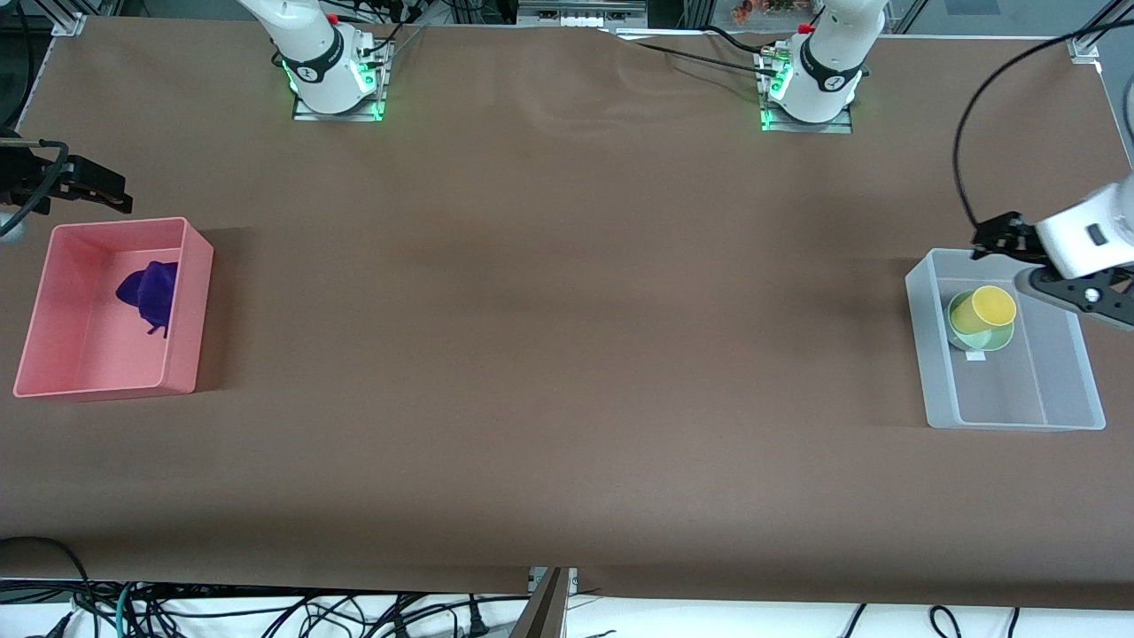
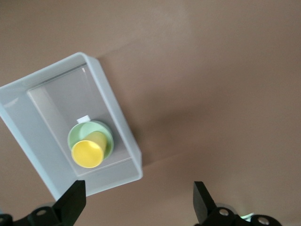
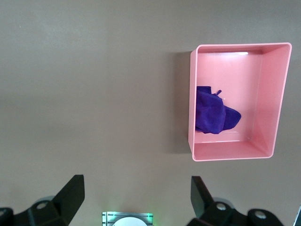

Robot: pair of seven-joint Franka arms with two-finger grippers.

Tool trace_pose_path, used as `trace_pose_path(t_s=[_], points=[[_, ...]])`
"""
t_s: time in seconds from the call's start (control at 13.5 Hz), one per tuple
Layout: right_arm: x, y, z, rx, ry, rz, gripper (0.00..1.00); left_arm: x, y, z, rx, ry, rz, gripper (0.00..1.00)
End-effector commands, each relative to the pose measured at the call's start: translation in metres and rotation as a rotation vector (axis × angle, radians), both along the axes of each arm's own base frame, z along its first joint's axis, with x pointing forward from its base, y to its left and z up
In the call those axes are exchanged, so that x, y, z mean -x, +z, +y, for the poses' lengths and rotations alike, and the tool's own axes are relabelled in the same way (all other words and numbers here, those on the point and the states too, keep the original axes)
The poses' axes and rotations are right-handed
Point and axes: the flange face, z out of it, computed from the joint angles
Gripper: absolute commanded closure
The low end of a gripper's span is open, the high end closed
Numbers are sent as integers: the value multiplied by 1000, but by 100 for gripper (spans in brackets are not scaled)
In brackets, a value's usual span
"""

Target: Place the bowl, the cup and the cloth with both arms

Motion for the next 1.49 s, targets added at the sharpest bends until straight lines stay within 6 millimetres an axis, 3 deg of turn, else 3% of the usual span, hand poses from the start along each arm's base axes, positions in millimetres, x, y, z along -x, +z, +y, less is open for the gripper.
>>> trace_pose_path(t_s=[0.0,0.15,0.45,0.89,1.04,1.41], points=[[0,5,2,-8,-9,3,0,-2,30,-17,25,66,-20,0],[0,5,2,-8,-9,3,0,6,59,-25,75,73,-42,0],[-1,4,2,-8,-9,4,0,22,73,-42,89,112,-52,0],[-2,3,1,-7,-8,3,0,70,36,-35,75,155,-93,0],[-2,3,1,-7,-7,4,0,70,37,-25,77,157,-99,0],[-1,3,1,-7,-7,6,0,66,39,-24,78,179,-108,0]])
